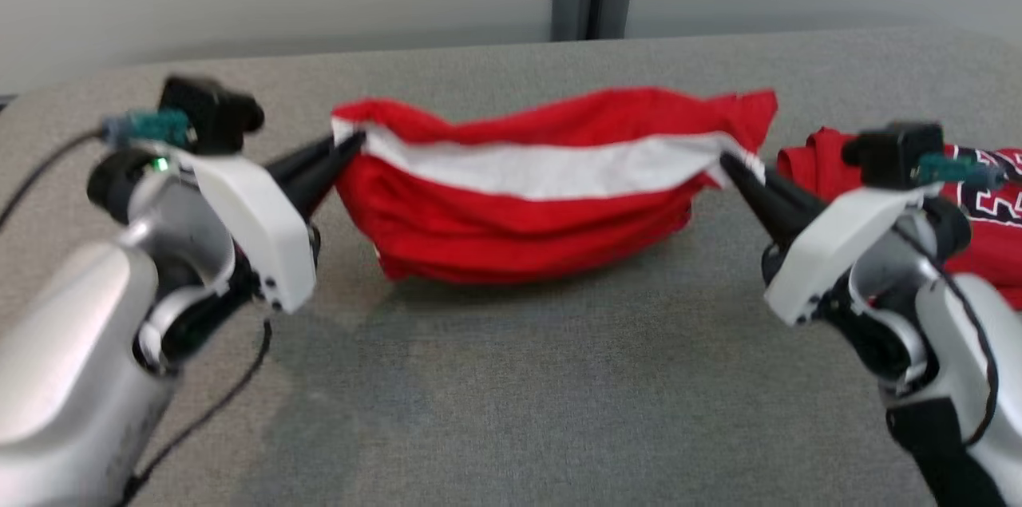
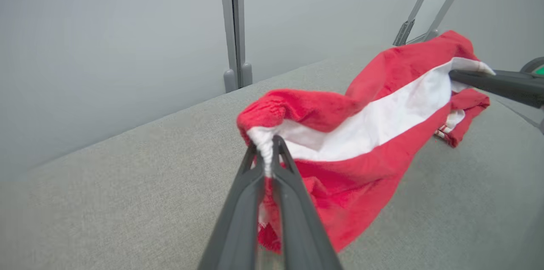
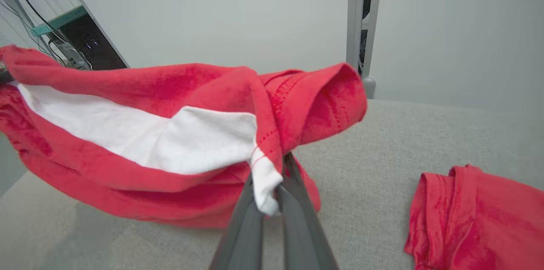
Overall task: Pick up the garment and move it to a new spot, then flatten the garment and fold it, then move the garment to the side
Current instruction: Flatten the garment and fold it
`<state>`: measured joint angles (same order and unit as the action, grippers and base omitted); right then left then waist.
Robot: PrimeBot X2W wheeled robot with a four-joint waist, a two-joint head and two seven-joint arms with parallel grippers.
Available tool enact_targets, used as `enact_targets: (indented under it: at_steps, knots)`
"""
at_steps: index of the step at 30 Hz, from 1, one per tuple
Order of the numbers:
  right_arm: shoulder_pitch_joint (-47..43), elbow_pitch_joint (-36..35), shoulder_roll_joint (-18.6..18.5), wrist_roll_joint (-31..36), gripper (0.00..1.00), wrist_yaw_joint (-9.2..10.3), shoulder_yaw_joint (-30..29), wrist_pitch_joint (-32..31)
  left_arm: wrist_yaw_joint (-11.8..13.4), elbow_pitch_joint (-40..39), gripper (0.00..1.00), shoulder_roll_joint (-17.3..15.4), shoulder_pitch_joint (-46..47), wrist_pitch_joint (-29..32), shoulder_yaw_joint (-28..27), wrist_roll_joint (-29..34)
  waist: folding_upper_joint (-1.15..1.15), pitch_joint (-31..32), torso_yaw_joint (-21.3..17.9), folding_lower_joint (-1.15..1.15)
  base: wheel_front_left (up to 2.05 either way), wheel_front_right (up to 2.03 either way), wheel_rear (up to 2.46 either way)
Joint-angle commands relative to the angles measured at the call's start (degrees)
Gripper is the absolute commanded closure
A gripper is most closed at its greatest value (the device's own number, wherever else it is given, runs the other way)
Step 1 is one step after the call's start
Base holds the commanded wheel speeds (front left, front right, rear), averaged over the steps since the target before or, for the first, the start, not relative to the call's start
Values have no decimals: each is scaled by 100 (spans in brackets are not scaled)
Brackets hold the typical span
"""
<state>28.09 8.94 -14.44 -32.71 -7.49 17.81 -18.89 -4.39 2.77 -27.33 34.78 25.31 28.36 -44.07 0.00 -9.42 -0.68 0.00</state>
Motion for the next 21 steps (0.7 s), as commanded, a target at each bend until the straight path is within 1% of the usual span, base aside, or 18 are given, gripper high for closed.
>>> enact_targets:
  at_steps: [1,5,7,12,16,21]
  knots:
    - [268,31,-64,-55,100,-1,-10,-50,-52,122,100,21,318,17,-33,60,0,-434,-119,0,0,0,0]
    - [1499,378,-120,-325,100,-1,52,-165,-225,787,100,77,1747,122,56,239,0,-1046,-223,0,0,0,0]
    - [2185,637,-175,-382,100,-1,125,-37,-266,1161,100,138,2452,158,138,327,0,-1298,-268,0,0,0,0]
    - [3690,1438,-93,-660,100,-1,200,472,-309,2023,100,342,3961,49,488,442,0,-1739,-355,0,0,0,0]
    - [4750,1956,-169,-777,100,-1,280,984,-303,2598,100,410,4953,-280,876,344,0,-2000,-347,0,0,0,0]
    - [5554,2507,-274,-812,100,-1,588,1655,-305,3344,100,495,5707,-960,1223,195,0,-2195,-347,0,0,0,0]
